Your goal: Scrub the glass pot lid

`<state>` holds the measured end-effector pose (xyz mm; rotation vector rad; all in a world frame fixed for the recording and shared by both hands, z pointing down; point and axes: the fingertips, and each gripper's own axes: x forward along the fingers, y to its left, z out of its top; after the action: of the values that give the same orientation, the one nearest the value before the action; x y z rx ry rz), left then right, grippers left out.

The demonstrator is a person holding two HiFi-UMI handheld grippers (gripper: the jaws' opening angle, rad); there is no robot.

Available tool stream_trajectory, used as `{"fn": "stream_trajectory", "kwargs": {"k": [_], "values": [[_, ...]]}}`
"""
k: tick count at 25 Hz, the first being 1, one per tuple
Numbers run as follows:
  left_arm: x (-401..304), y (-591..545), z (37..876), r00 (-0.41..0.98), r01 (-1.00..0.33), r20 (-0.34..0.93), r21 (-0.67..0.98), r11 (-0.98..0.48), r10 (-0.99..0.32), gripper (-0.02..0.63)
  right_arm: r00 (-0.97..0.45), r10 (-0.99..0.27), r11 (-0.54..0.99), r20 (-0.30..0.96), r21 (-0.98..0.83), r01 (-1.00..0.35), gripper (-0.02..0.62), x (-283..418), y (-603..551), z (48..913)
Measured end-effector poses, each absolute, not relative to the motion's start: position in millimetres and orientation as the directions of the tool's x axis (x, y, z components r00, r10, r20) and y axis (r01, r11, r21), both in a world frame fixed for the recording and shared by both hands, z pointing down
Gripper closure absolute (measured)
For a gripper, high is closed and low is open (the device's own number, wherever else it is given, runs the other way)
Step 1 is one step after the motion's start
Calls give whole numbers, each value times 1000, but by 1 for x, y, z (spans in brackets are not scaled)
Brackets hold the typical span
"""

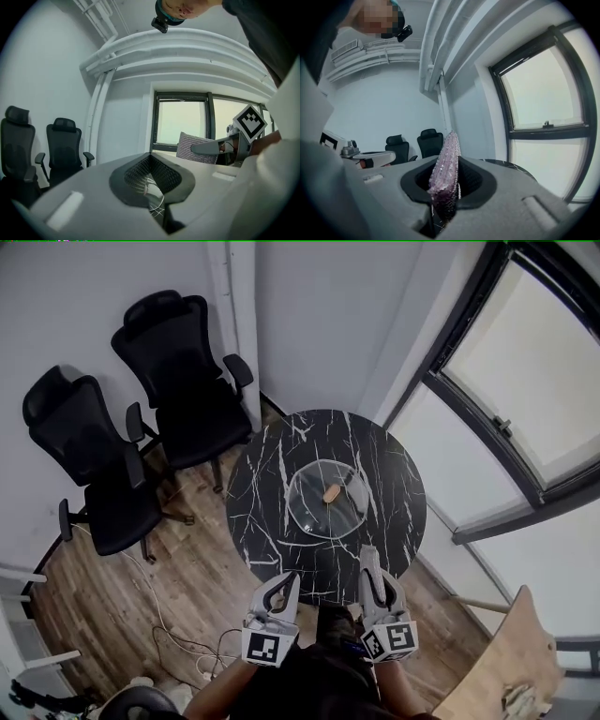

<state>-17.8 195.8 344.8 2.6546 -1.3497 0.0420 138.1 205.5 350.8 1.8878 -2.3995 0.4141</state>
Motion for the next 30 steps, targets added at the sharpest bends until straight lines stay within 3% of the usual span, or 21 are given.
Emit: {"fn": "stream_trajectory", "kwargs": {"k": [17,30], "values": [[81,76,434,497,-866,264,89,-492,-827,603,-354,-900,313,256,-189,-931,522,240,56,416],[108,3,450,417,-904,334,59,-423,-845,603,-463,-817,420,343,-194,-886,522,244,-3,471]]}}
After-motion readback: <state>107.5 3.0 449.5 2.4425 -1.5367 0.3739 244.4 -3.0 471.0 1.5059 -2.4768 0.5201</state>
